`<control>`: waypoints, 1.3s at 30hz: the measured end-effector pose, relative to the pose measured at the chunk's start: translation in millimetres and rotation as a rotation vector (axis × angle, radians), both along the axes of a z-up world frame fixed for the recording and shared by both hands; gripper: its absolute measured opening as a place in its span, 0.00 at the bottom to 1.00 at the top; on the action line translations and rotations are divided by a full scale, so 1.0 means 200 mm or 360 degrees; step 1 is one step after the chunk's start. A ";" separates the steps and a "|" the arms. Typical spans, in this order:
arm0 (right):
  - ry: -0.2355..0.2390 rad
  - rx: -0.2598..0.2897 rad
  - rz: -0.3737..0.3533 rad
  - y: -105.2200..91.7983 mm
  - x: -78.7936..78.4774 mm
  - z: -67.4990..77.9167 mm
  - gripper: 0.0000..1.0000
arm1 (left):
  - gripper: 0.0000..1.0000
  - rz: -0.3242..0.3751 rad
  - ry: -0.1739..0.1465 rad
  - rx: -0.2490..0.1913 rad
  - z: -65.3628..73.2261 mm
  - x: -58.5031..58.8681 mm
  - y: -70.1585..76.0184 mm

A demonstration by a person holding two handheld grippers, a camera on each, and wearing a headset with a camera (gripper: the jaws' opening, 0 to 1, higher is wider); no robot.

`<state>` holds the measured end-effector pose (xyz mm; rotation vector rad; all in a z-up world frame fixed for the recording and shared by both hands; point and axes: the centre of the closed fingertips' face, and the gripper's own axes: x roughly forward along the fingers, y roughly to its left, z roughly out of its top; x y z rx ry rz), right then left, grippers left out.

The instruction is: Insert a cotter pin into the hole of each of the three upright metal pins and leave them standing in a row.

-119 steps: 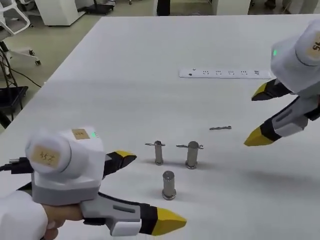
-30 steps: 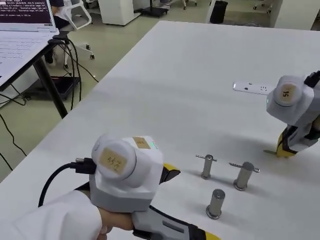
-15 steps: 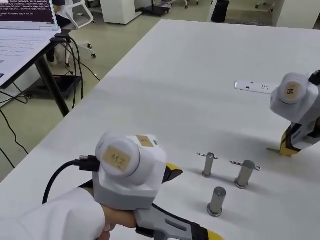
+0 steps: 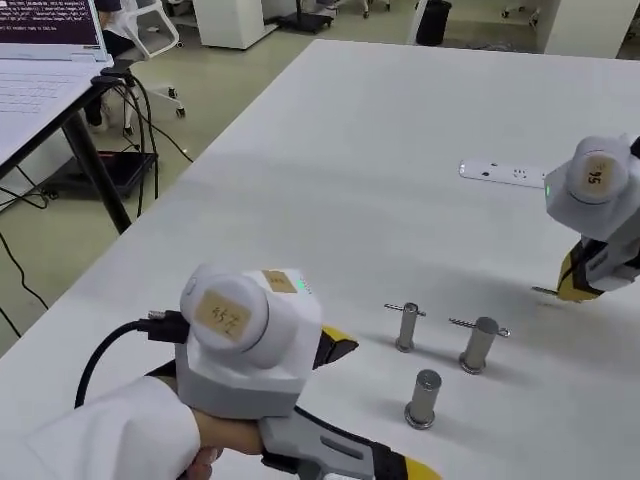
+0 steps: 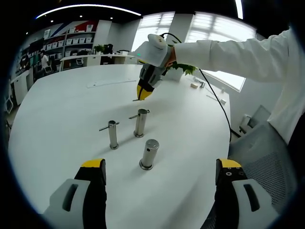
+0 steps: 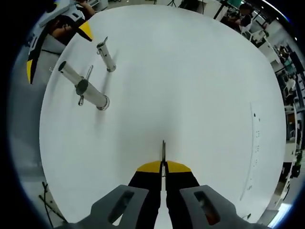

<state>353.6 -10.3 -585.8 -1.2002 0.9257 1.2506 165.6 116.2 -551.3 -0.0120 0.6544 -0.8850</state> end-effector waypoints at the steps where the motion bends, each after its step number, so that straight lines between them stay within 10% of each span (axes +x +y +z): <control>1: -0.0012 0.0011 0.0002 0.00 0.00 0.01 0.00 | 0.94 0.0002 0.0000 -0.0001 0.00 0.00 0.00; 39: -0.0328 0.0456 0.0087 0.14 -0.39 0.30 0.00 | 0.57 0.0187 0.0113 -0.0277 0.14 0.30 -0.16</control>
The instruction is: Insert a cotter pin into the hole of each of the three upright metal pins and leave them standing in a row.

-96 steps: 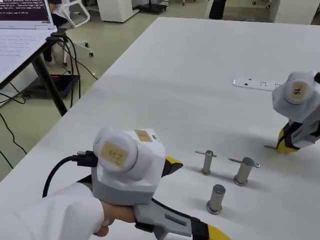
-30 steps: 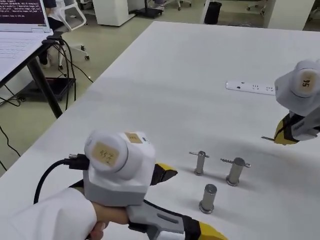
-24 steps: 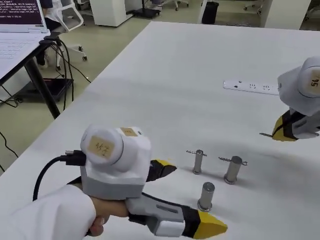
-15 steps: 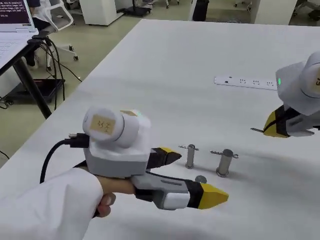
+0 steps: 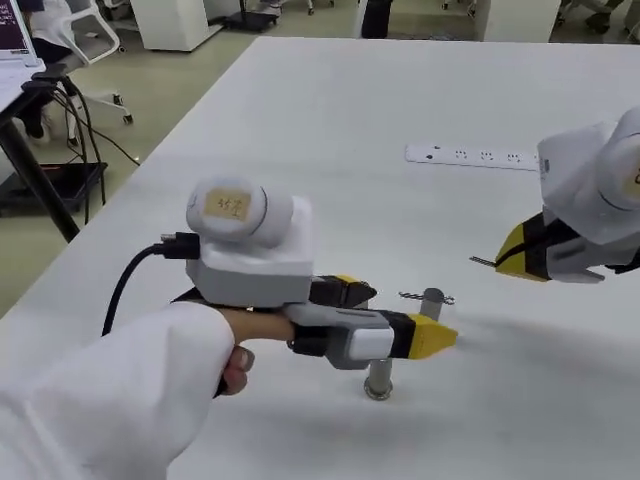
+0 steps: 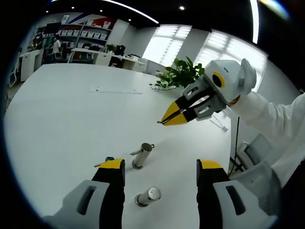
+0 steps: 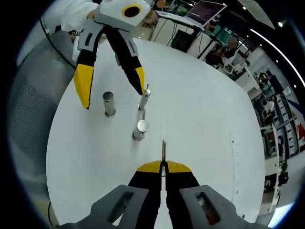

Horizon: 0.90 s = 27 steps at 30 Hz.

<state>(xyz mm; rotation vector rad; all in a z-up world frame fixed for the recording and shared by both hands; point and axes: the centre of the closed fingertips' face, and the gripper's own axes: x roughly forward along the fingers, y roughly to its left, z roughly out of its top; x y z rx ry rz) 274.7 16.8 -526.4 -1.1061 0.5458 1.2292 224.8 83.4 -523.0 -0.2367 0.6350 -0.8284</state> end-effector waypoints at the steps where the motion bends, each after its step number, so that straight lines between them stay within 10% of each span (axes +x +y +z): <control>1: -0.0014 0.0018 -0.0002 0.01 -0.01 0.01 0.00 | 0.55 0.0005 0.0003 -0.0013 0.01 0.01 -0.01; 9: -0.0212 0.0050 0.0021 0.02 -0.01 0.07 0.00 | 0.48 0.0037 0.0039 -0.0025 0.00 0.04 -0.02; 27: -0.0315 0.0125 0.0013 0.04 -0.10 0.10 0.00 | 0.34 -0.0003 0.0032 -0.0041 0.02 0.06 -0.09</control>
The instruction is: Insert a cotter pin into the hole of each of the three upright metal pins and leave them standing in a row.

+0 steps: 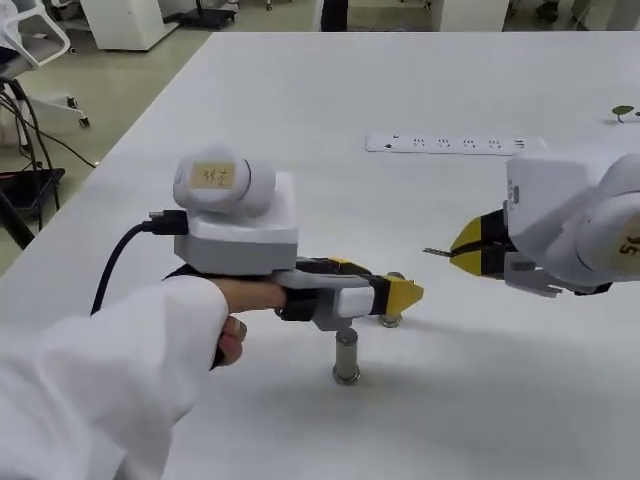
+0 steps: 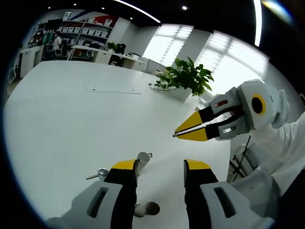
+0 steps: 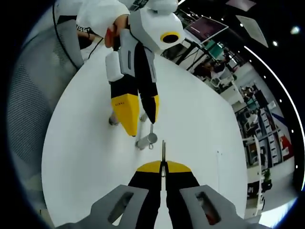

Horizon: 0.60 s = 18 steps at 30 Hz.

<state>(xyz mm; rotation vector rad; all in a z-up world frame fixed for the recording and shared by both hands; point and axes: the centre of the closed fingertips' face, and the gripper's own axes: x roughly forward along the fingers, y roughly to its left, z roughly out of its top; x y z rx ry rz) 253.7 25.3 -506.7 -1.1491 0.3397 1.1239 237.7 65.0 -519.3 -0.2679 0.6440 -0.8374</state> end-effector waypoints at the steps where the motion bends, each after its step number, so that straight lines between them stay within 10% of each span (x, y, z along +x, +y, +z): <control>1: -0.0011 0.0008 0.0000 0.00 0.00 0.01 0.00 | 0.33 0.0000 -0.0004 -0.0009 0.01 0.00 0.00; 18: -0.0079 0.0086 -0.0013 0.07 -0.08 0.01 0.00 | 0.19 -0.0078 -0.0037 -0.0034 0.07 0.01 -0.07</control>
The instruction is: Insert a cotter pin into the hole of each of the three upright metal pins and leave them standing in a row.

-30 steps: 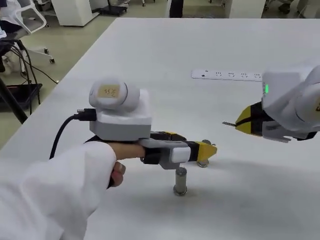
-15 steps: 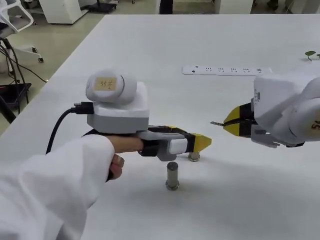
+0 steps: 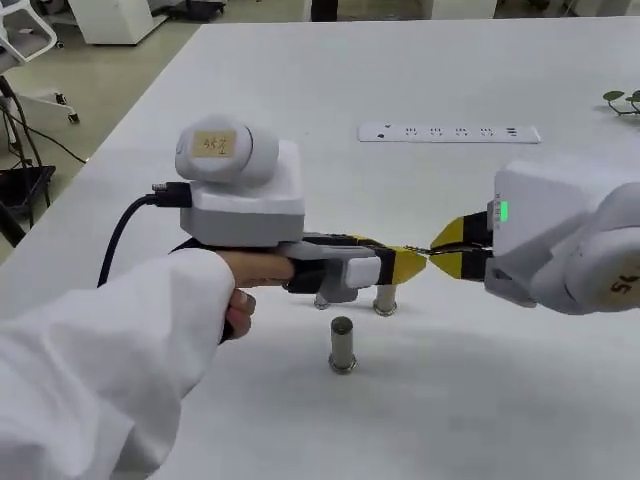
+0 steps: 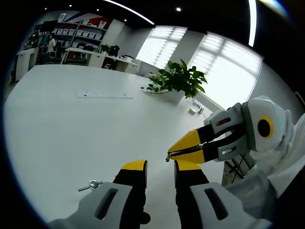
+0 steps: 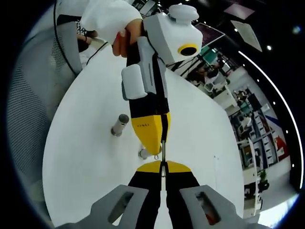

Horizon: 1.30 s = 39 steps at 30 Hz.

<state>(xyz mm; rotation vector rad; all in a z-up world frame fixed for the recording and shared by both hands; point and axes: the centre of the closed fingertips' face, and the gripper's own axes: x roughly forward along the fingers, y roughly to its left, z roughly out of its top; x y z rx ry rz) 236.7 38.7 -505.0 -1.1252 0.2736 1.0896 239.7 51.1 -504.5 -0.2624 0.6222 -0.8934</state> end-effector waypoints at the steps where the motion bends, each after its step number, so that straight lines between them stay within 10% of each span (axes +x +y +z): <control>1: 0.0001 -0.0001 0.0003 0.00 0.00 0.00 0.00 | 0.19 -0.0007 0.0005 0.0000 0.00 0.00 0.00; 31: 0.0004 0.0004 0.0044 0.04 -0.07 -0.01 0.00 | 0.00 -0.0074 0.0075 -0.0060 0.01 -0.06 -0.03; 39: 0.0013 0.0009 0.0044 0.05 -0.07 -0.01 0.00 | 0.00 -0.0084 0.0005 -0.0013 0.01 -0.07 -0.03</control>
